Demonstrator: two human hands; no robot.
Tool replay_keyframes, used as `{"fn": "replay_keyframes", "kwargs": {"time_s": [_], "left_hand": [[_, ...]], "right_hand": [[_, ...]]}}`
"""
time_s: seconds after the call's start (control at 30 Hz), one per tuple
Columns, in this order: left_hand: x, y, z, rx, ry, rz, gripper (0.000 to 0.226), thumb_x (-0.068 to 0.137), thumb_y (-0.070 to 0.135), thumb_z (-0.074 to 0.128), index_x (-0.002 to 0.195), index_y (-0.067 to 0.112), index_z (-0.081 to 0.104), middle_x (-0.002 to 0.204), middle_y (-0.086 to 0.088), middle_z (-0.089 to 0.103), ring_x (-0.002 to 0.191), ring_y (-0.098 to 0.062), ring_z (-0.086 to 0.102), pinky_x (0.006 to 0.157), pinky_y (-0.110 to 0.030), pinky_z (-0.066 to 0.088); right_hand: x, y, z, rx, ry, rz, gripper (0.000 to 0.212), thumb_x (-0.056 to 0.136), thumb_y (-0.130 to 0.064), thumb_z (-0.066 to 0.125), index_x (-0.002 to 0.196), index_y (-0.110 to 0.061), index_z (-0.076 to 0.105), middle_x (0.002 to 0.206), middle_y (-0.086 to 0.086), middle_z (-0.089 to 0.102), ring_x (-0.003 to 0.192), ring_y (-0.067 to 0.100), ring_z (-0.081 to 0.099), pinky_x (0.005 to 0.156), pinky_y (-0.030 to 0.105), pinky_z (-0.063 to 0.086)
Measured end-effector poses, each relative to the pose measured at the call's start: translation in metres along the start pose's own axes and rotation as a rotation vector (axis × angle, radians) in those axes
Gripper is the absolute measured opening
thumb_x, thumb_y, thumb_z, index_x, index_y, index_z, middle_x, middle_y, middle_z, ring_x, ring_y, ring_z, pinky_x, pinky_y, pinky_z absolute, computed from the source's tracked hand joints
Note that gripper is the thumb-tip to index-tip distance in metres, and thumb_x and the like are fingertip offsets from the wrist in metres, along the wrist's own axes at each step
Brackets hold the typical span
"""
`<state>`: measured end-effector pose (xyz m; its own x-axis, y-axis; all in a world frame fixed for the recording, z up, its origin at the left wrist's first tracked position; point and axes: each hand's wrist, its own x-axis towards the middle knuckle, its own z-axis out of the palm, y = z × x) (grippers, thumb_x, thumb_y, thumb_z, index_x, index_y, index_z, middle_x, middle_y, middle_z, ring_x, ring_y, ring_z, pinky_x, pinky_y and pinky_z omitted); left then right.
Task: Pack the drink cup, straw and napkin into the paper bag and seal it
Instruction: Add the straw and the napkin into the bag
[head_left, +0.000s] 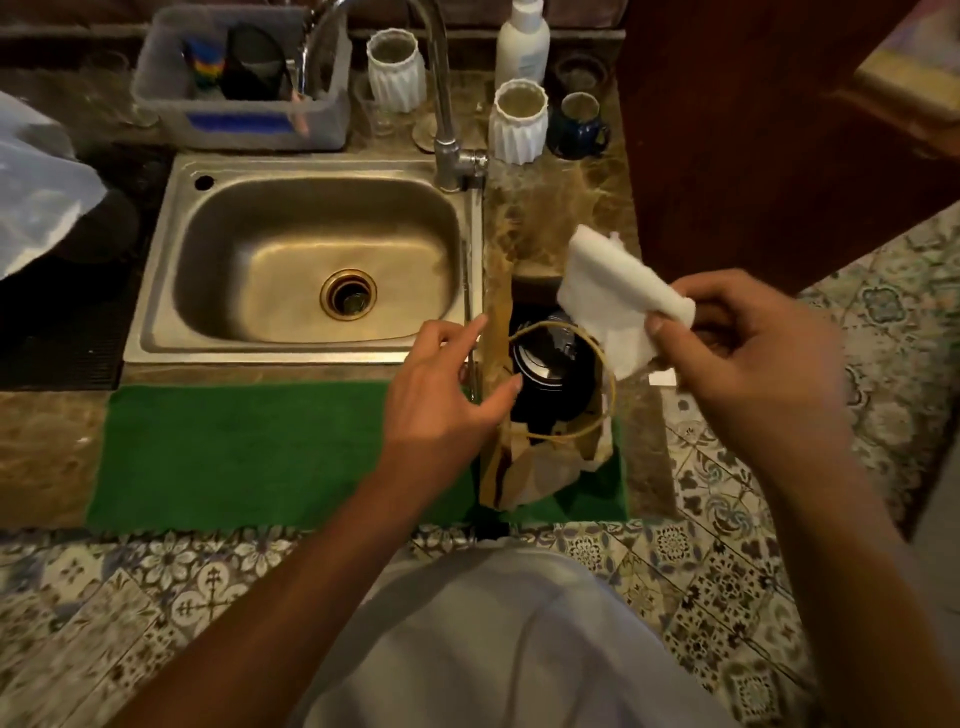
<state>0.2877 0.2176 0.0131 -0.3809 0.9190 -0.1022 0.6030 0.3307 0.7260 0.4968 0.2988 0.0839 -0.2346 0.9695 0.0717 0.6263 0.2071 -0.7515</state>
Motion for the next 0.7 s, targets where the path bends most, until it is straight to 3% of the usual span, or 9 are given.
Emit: {"fn": "replay_keyframes", "kwargs": {"time_s": [0.13,0.2,0.27,0.4,0.5,0.6,0.7], "left_hand": [[0.001,-0.003,0.004,-0.045,0.055,-0.026,0.058,0.088,0.011,0.069,0.143,0.021,0.057,0.109,0.004,0.055,0.082,-0.011,0.057,0.075,-0.03,0.053],[0.0,-0.003,0.004,-0.081,0.078,-0.037,0.057,0.087,0.004,0.066,0.141,0.02,0.059,0.109,0.004,0.056,0.075,-0.005,0.055,0.071,-0.019,0.051],[-0.003,-0.001,0.004,-0.087,0.082,-0.022,0.057,0.087,0.003,0.065,0.141,0.019,0.059,0.108,0.005,0.054,0.075,0.0,0.053,0.068,-0.012,0.045],[-0.008,0.002,0.005,-0.087,0.1,-0.045,0.061,0.088,0.003,0.064,0.146,0.02,0.053,0.114,0.005,0.051,0.08,-0.006,0.051,0.079,-0.03,0.053],[-0.01,0.004,0.005,-0.078,0.113,-0.086,0.067,0.09,0.003,0.064,0.152,0.022,0.044,0.12,0.006,0.046,0.084,-0.001,0.05,0.09,-0.034,0.054],[-0.015,0.004,0.005,-0.084,0.116,-0.067,0.07,0.091,0.002,0.064,0.153,0.023,0.04,0.122,0.008,0.042,0.089,0.002,0.047,0.098,-0.029,0.048],[-0.019,0.003,0.008,-0.081,0.126,0.028,0.071,0.089,-0.001,0.063,0.154,0.019,0.041,0.124,0.006,0.044,0.096,0.004,0.044,0.09,-0.022,0.045]], "right_hand": [[-0.007,0.0,0.02,-0.075,-0.084,-0.068,0.023,0.09,-0.031,0.071,0.113,-0.031,0.072,0.084,-0.018,0.072,0.067,-0.001,0.066,0.059,0.032,0.06],[-0.009,0.001,0.031,-0.158,-0.117,-0.12,0.022,0.092,-0.033,0.069,0.113,-0.033,0.071,0.073,-0.015,0.069,0.059,0.006,0.064,0.052,0.034,0.056],[-0.01,0.002,0.038,-0.277,-0.191,-0.15,0.02,0.094,-0.035,0.064,0.114,-0.035,0.069,0.066,-0.011,0.067,0.055,0.012,0.061,0.049,0.034,0.053],[-0.015,0.005,0.038,-0.52,-0.398,-0.178,0.025,0.098,-0.04,0.054,0.121,-0.038,0.063,0.08,-0.007,0.071,0.069,0.019,0.066,0.06,0.031,0.052],[-0.018,0.003,0.032,-0.633,-0.49,-0.171,0.026,0.1,-0.041,0.05,0.125,-0.037,0.059,0.082,-0.008,0.066,0.07,0.017,0.061,0.054,0.026,0.041],[-0.017,0.0,0.027,-0.655,-0.527,-0.18,0.031,0.099,-0.047,0.051,0.128,-0.036,0.057,0.088,-0.009,0.068,0.074,0.016,0.061,0.062,0.027,0.05],[-0.007,-0.002,0.018,-0.544,-0.417,-0.18,0.036,0.098,-0.045,0.053,0.132,-0.035,0.058,0.088,-0.009,0.071,0.074,0.016,0.067,0.069,0.032,0.058]]}}
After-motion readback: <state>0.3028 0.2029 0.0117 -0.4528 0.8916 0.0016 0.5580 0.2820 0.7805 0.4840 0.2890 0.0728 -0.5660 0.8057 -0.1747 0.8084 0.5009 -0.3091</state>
